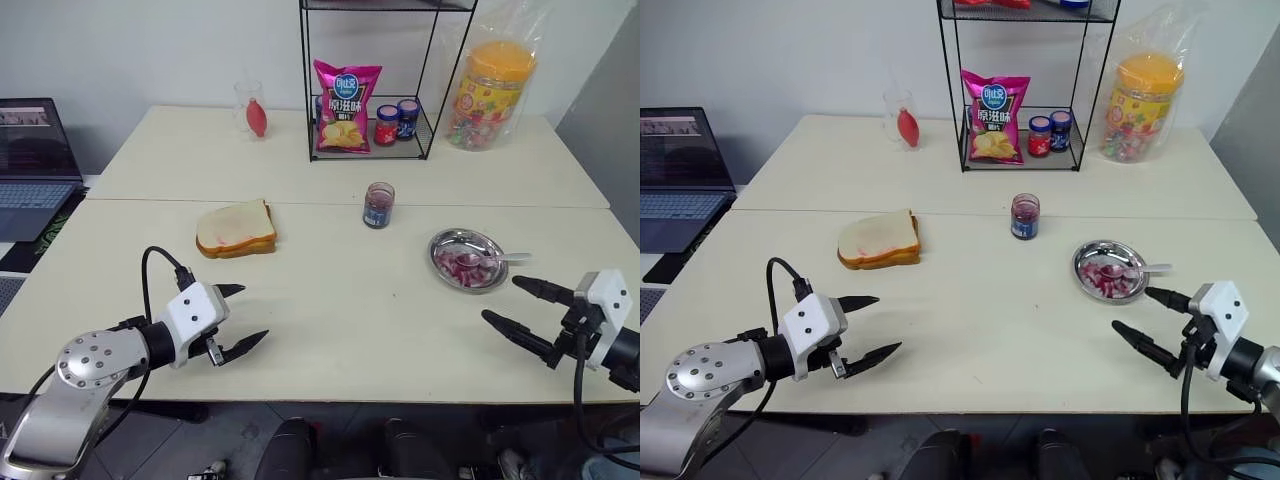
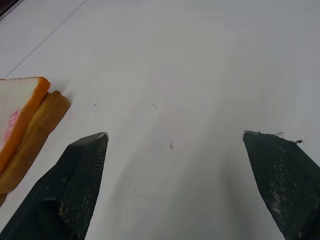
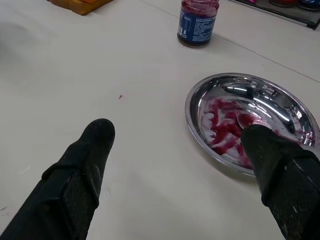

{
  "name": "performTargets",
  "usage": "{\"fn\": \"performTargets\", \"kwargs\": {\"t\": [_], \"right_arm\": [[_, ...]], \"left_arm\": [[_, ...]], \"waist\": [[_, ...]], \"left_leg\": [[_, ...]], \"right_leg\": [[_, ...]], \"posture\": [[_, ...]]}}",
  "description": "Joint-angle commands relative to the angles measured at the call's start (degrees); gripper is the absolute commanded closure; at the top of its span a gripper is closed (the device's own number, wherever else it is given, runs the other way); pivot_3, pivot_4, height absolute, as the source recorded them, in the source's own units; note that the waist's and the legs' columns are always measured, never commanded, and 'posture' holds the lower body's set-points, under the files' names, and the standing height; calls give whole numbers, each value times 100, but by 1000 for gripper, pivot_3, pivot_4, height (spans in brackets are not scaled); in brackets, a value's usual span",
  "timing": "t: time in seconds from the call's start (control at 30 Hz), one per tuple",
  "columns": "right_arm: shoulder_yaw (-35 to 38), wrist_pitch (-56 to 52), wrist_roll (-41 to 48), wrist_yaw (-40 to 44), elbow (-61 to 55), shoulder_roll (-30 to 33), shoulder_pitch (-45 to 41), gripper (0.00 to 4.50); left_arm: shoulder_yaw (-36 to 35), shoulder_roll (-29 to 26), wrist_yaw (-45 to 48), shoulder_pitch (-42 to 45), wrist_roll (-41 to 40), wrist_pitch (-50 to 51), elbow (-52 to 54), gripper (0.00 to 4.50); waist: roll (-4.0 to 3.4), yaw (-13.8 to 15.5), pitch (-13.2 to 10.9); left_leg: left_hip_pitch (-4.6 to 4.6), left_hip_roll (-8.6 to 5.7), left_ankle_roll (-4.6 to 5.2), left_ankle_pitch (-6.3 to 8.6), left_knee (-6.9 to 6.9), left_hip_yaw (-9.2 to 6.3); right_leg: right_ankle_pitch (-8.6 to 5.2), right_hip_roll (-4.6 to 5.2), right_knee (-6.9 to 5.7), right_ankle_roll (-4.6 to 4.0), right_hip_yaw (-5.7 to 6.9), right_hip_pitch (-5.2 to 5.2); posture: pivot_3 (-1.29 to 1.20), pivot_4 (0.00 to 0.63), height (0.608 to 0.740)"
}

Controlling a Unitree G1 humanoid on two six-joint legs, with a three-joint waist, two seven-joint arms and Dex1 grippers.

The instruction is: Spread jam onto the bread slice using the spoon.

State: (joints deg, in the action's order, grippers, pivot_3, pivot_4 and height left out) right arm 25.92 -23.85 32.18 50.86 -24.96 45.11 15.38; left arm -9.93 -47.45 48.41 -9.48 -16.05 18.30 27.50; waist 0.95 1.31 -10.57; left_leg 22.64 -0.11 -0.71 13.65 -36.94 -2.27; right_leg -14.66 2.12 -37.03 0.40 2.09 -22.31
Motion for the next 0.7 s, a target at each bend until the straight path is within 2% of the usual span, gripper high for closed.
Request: {"fn": "performTargets", "kwargs": {"t": [0.03,0.27,0.4,0.7], "right_arm": [[222,-3,74,-36,-213,5,57,31],[140,-9,40,-156,-300,-21,64,31],[63,153,-103,-90,-241,-33,156,31],[10,316,-187,-10,-206,-153,231,31]], "left_arm": [[-195,32,21,14,-129,-95,133,0],[-181,78,-162,9,-81,42,142,0],[-122,224,-384,7,307,-464,-138,0],[-163,569,-557,93,343,-1002,-428,0]], "waist": [[0,0,0],[0,0,0],[0,1,0],[0,1,0]], "left_leg": [[0,0,0,0,0,0],[0,0,0,0,0,0],[0,0,0,0,0,1],[0,0,0,0,0,1]], "right_leg": [[0,0,0,0,0,0],[0,0,0,0,0,0],[0,0,0,0,-1,0],[0,1,0,0,-2,0]], "posture": [[0,150,740],[0,150,740],[0,150,740],[0,150,740]]}}
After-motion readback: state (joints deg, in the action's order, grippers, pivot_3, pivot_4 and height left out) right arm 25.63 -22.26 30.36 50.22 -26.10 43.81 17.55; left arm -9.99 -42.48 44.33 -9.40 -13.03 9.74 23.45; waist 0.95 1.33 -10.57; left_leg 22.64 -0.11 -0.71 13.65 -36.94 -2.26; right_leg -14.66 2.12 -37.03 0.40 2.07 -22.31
